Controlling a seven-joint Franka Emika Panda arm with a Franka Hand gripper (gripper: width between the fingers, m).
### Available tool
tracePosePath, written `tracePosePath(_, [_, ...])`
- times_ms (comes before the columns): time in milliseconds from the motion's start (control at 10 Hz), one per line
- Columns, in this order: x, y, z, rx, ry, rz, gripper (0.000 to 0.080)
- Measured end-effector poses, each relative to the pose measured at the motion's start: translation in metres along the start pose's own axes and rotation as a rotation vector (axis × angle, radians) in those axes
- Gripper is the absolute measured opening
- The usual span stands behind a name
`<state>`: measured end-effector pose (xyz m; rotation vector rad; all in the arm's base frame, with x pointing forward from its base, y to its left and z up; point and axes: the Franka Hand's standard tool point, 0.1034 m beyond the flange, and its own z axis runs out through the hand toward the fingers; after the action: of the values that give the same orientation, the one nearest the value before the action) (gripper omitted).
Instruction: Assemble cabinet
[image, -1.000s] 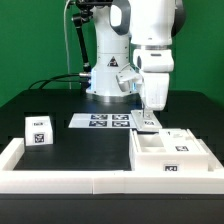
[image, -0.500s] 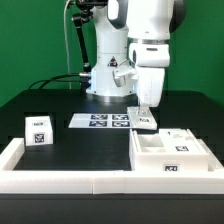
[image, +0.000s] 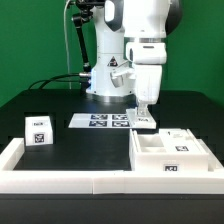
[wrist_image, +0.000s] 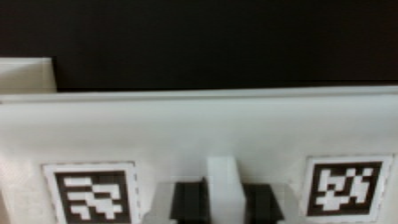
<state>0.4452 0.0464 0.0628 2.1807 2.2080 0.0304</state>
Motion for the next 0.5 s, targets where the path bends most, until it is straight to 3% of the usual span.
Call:
tracePosePath(300, [-0.0013, -0.0010, 0.0074, 0.011, 0.004, 0.007, 0.0070])
tracePosePath(500, [0.0008, 0.0076, 0.0064, 0.021, -0.003, 0.039, 0.0070])
